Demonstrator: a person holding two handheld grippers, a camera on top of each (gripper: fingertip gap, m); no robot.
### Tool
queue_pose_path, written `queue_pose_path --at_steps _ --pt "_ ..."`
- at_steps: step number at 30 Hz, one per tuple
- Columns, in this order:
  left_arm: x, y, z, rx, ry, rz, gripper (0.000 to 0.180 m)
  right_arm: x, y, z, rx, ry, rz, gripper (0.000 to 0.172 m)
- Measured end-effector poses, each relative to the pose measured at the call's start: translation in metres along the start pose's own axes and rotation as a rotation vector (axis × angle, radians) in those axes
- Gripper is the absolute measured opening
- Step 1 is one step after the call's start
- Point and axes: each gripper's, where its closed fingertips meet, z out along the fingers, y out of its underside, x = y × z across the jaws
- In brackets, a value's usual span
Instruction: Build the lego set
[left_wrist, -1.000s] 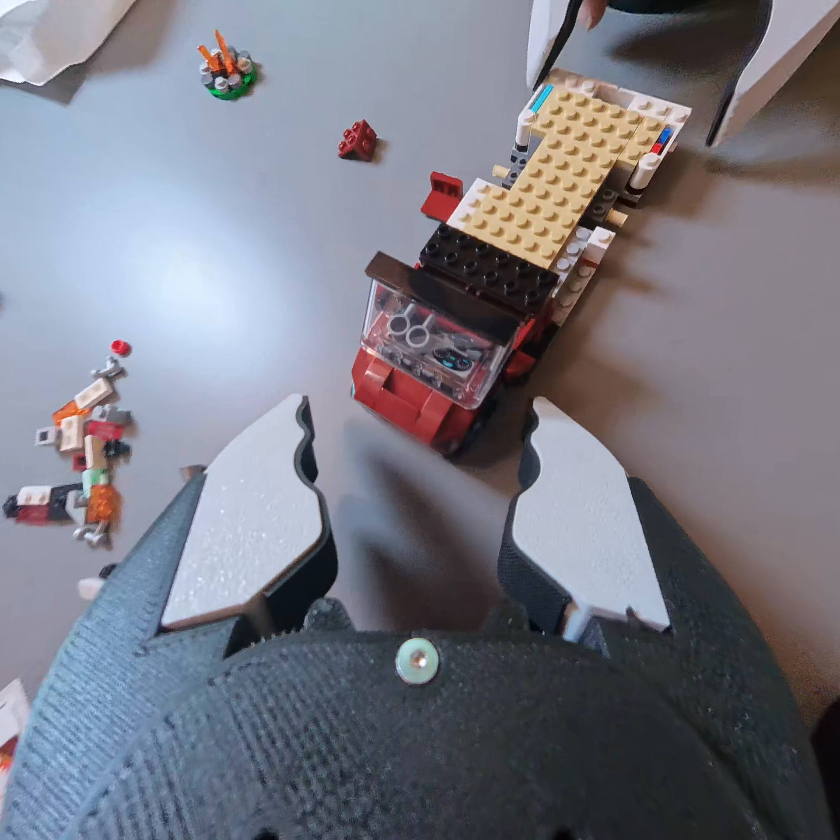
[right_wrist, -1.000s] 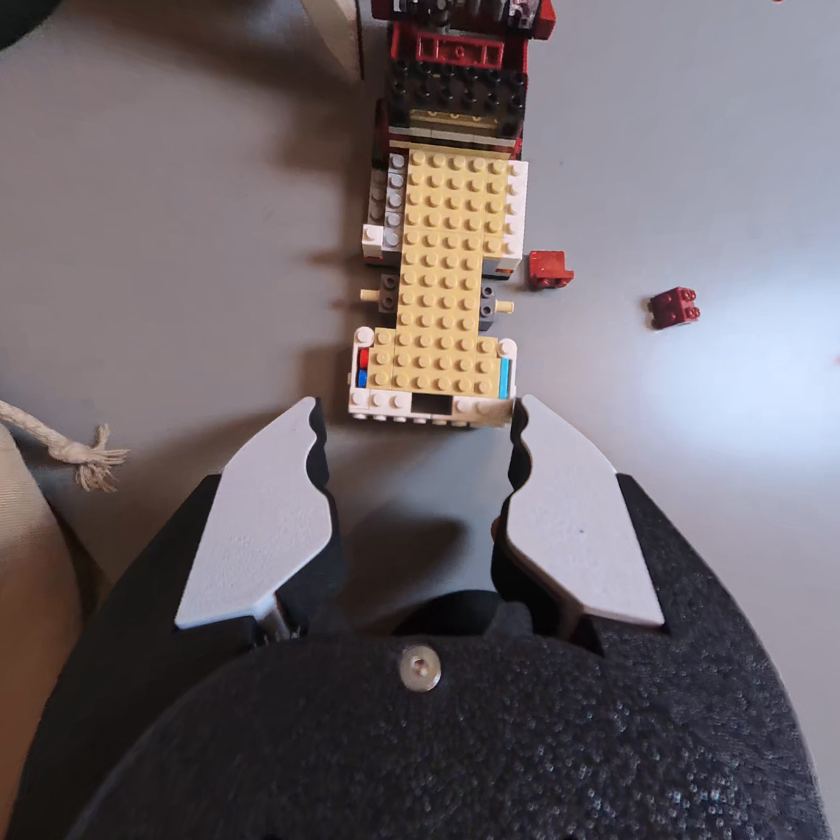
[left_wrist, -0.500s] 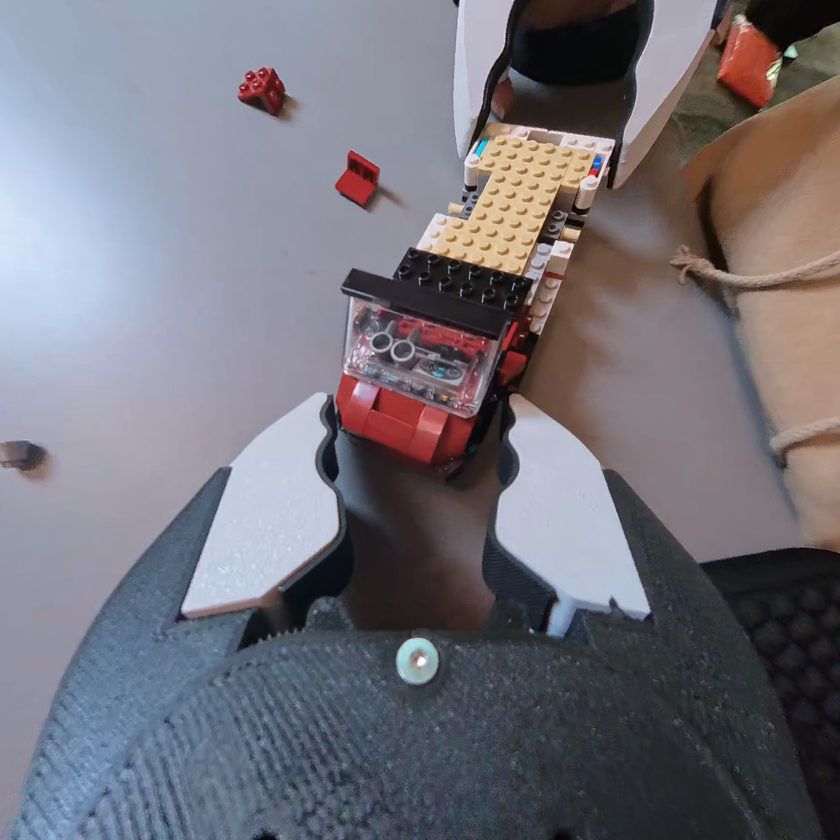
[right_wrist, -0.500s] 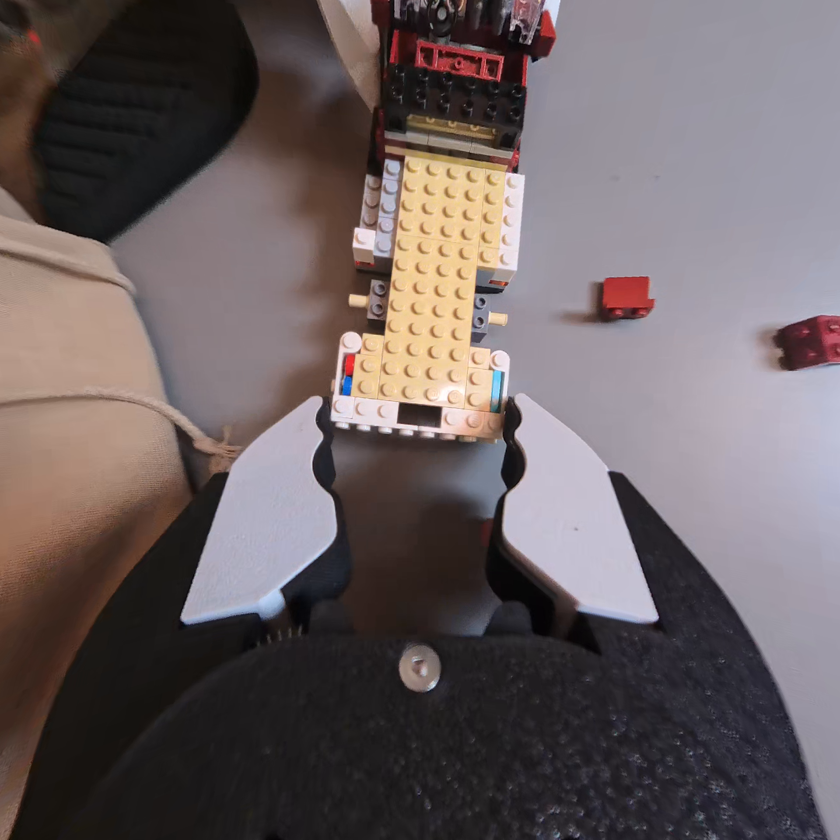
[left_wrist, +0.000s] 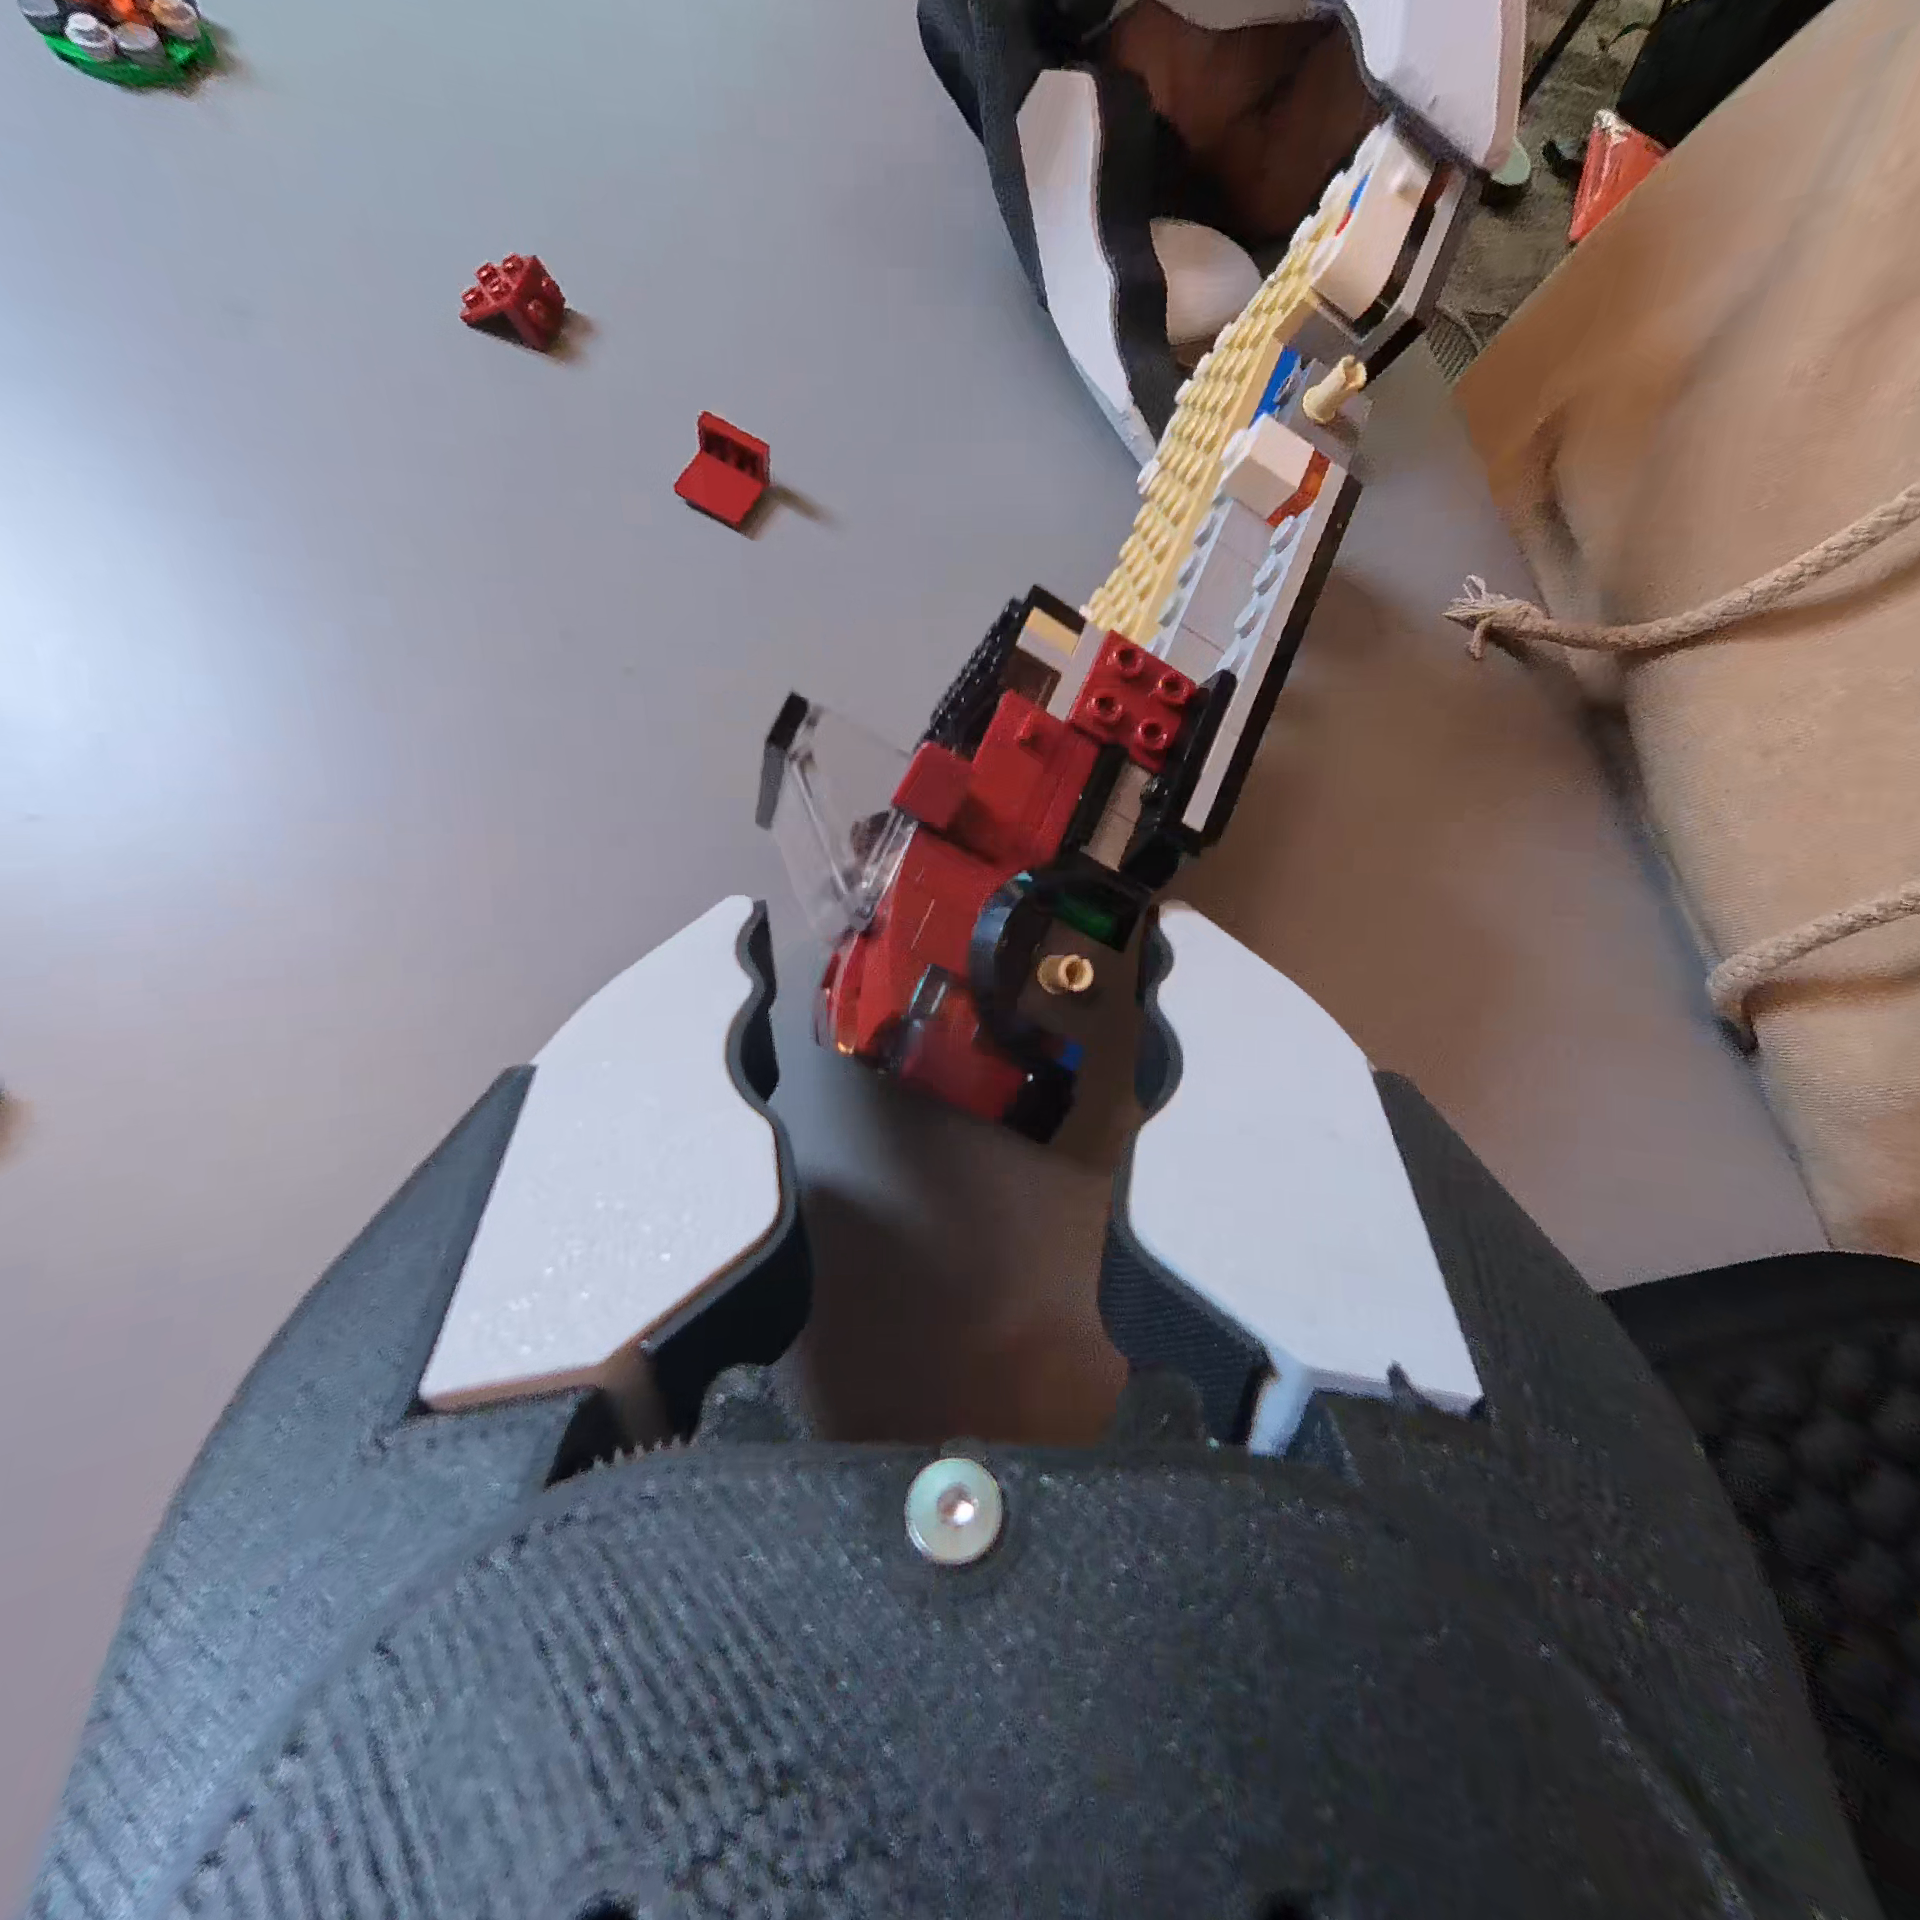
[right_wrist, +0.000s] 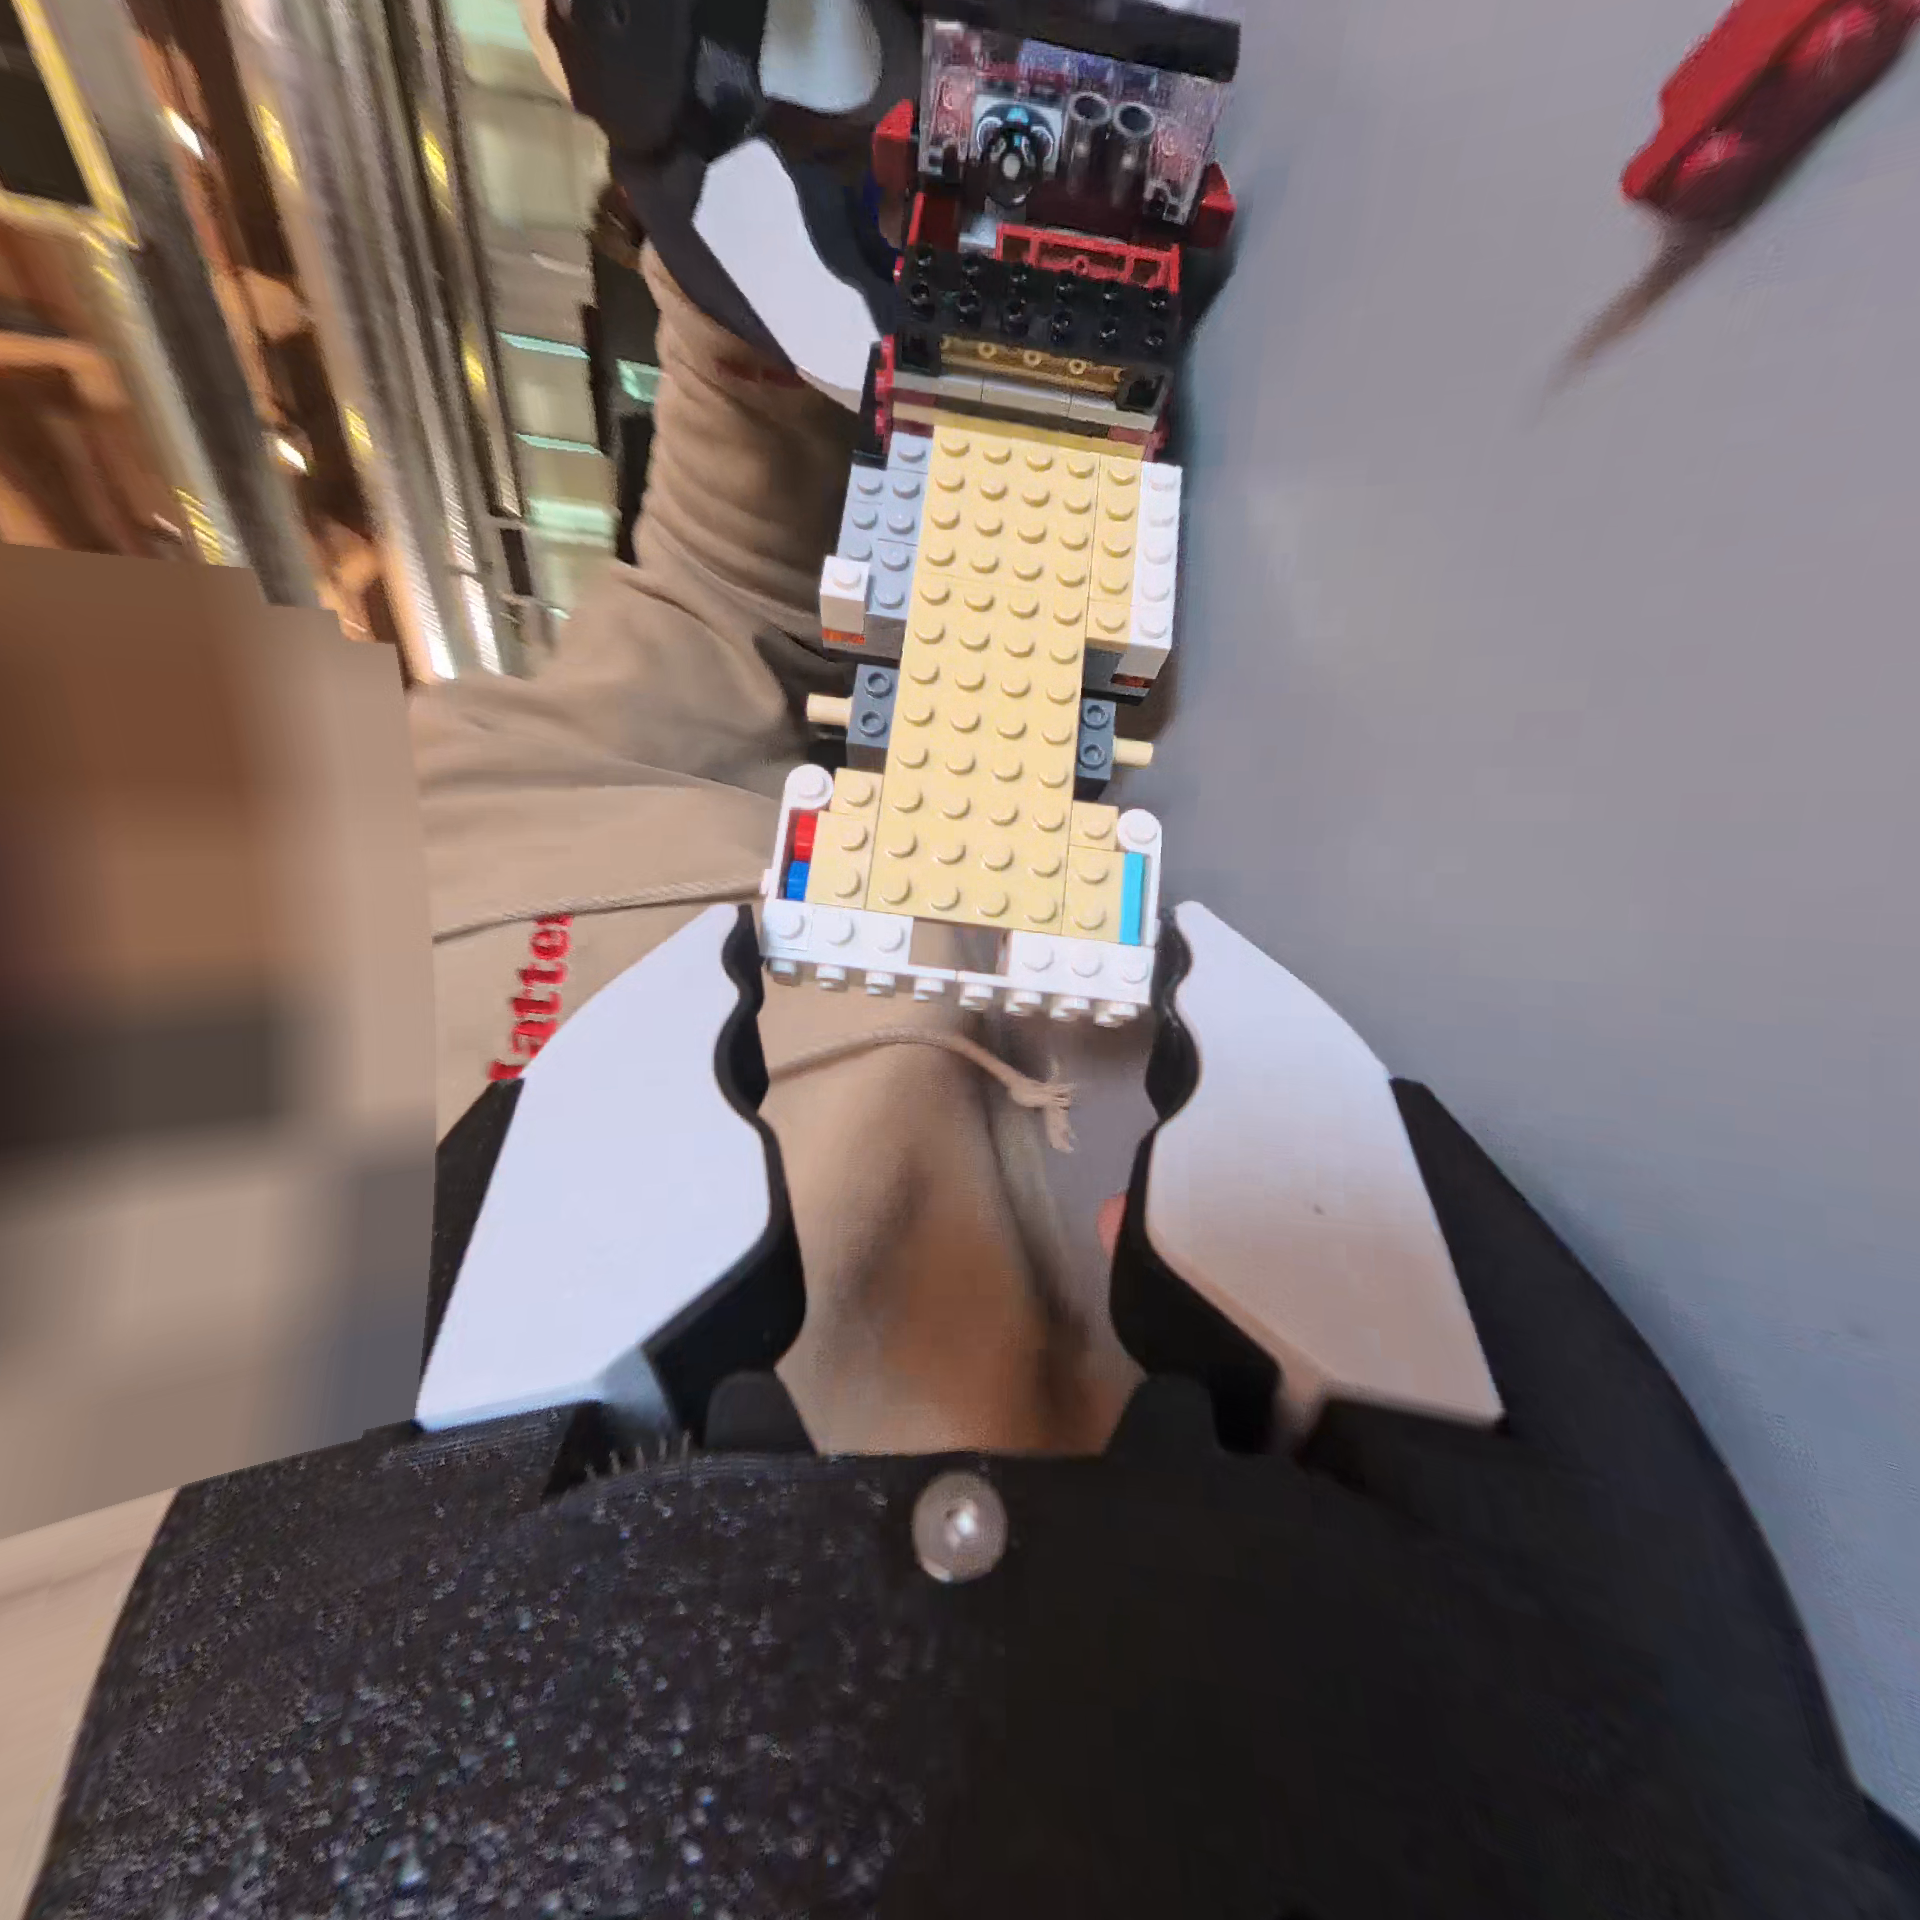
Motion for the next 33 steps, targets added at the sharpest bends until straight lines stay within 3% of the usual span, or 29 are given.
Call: queue_pose_path --at_steps 8,14,18,23,27,33 --pt "0.014 -0.018 -0.020 -0.053 0.120 -0.042 0.057 -0.030 0.010 0.015 0.084 -0.355 0.199 0.072" --pt "0.022 -0.038 -0.063 -0.472 0.301 -0.092 0.058 -0.067 0.008 0.035 0.115 -0.586 0.110 0.072" --pt "0.020 -0.052 -0.073 -0.654 0.377 -0.135 0.058 -0.078 0.006 0.037 0.147 -0.679 0.088 0.072" --pt "0.013 -0.053 -0.059 -0.607 0.284 0.019 0.059 -0.064 0.011 0.035 0.145 -0.491 -0.035 0.072" --pt "0.008 -0.051 -0.047 -0.393 0.062 0.180 0.060 -0.041 0.011 0.026 0.122 -0.196 -0.199 0.072" --pt "0.001 -0.026 -0.027 -0.145 -0.320 0.273 0.062 -0.002 0.000 0.004 0.048 0.176 -0.438 0.072"
